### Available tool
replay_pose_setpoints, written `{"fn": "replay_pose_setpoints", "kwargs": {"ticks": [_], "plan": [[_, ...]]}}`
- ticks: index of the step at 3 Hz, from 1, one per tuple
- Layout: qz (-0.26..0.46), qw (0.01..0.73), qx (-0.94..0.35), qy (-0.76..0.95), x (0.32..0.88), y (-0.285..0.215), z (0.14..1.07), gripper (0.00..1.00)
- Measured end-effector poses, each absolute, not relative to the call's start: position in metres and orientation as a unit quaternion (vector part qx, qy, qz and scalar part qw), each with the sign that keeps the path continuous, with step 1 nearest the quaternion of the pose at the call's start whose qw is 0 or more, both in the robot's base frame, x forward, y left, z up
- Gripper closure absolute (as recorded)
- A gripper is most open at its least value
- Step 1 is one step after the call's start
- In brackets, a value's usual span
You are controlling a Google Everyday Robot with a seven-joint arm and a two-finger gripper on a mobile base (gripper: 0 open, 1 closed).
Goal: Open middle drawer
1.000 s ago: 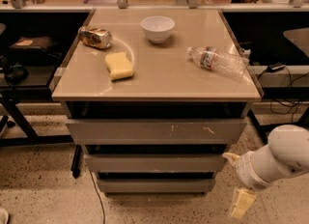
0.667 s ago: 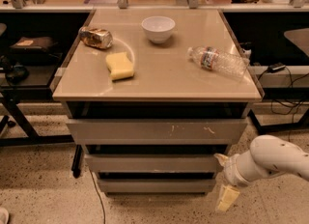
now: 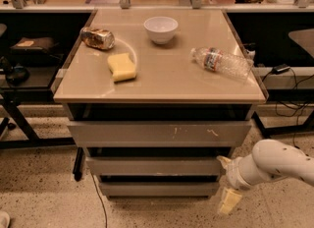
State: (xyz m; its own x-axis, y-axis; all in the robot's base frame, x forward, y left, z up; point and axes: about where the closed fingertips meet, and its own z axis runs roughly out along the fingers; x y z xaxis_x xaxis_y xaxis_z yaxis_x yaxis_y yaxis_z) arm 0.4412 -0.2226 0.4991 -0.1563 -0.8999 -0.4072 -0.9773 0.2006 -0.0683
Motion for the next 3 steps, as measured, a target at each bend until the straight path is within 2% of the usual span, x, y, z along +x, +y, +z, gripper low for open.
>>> {"fn": "replay_pose_setpoints", "kwargs": {"ticks": [3], "plan": [[0.060, 0.300, -0.635, 0.710, 0.521, -0.193, 0.469, 0.00]]}}
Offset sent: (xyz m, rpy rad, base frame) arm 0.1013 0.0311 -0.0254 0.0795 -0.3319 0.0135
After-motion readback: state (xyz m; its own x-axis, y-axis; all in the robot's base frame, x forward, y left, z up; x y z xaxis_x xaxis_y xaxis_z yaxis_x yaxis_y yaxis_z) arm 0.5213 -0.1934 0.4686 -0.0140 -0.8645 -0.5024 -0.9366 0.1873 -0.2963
